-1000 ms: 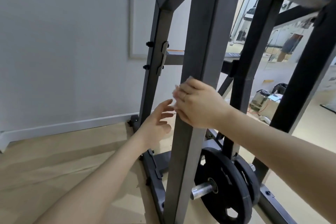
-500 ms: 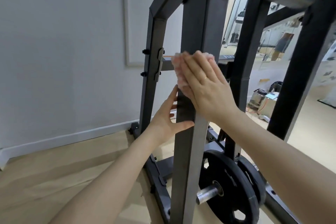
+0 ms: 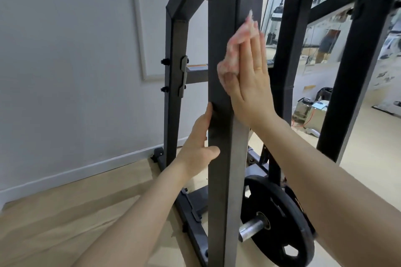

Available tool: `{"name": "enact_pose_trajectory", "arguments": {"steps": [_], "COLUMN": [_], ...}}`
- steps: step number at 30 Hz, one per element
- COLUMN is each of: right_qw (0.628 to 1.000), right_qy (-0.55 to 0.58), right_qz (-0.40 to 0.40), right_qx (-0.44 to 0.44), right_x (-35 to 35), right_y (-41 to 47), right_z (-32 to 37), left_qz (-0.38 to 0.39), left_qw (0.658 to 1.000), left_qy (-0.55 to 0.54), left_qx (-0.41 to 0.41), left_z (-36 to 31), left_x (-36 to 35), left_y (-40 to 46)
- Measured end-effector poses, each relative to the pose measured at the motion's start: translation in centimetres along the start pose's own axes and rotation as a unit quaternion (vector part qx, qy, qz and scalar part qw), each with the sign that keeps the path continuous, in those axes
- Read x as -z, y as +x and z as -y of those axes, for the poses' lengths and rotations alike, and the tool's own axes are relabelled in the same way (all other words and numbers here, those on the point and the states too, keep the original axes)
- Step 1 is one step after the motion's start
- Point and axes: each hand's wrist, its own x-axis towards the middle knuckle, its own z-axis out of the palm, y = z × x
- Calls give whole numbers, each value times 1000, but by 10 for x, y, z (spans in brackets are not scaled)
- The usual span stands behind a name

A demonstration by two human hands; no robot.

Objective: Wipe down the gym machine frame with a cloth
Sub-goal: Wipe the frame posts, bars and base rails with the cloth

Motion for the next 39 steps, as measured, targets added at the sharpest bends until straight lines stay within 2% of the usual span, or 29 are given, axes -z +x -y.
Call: {"name": "enact_pose_trajectory", "arguments": {"steps": [2, 4, 7, 8, 10, 12, 16, 17, 19, 20, 21, 23, 24, 26, 28, 29, 32, 33, 35, 37, 39], "right_qw": [1000, 997, 967, 951, 933, 922, 921, 903, 801, 767, 759, 772, 803, 869, 917, 921, 862, 858, 887, 945, 976], "right_qy": [-11, -52, -144, -157, -163, -206, -298, -327, -391, -396, -376, -349, -347, -341, -298, -296, -356, -351, -306, -219, -159], "right_qz": [-3, 53, 155, 172, 186, 189, 195, 225, 359, 405, 423, 373, 318, 222, 169, 170, 242, 250, 197, 130, 71], "right_qx": [-5, 7, 145, 203, 262, 268, 161, 165, 277, 300, 323, 379, 365, 282, 203, 188, 269, 280, 285, 207, 129], "right_x": [-3, -6, -3, -3, -5, -11, -28, -32, -33, -31, -27, -22, -23, -26, -28, -29, -22, -21, -19, -19, -20], "right_y": [2, -32, -104, -112, -99, -78, -98, -117, -160, -169, -162, -129, -110, -80, -80, -94, -148, -154, -140, -117, -104], "right_z": [-1, -7, -16, -17, -14, -12, -7, -1, 8, 7, 3, -1, -5, -17, -16, -10, 3, 1, -4, -13, -12], "left_qz": [-10, -19, -4, -3, -12, -43, -115, -123, -125, -123, -124, -138, -143, -126, -89, -71, -33, -21, 2, 16, 20], "left_qw": [1000, 998, 985, 979, 979, 980, 973, 973, 970, 969, 968, 960, 957, 960, 971, 976, 983, 984, 984, 986, 987], "left_qy": [-26, -61, -172, -202, -205, -188, -178, -175, -181, -186, -194, -219, -231, -230, -203, -191, -145, -141, -137, -116, -102], "left_qx": [-9, -13, -12, -9, 11, 46, 89, 92, 102, 104, 104, 107, 104, 94, 86, 81, 104, 109, 116, 122, 126], "left_z": [3, 6, 14, 16, 23, 32, 63, 70, 79, 81, 82, 85, 85, 85, 86, 89, 99, 100, 99, 97, 98], "left_x": [1, 3, 11, 14, 20, 19, 8, 6, 2, 0, -2, -11, -15, -21, -24, -26, -31, -32, -34, -33, -32], "left_y": [2, 4, 2, -1, -7, -15, -34, -37, -40, -41, -42, -39, -36, -28, -25, -26, -36, -39, -42, -42, -44]}}
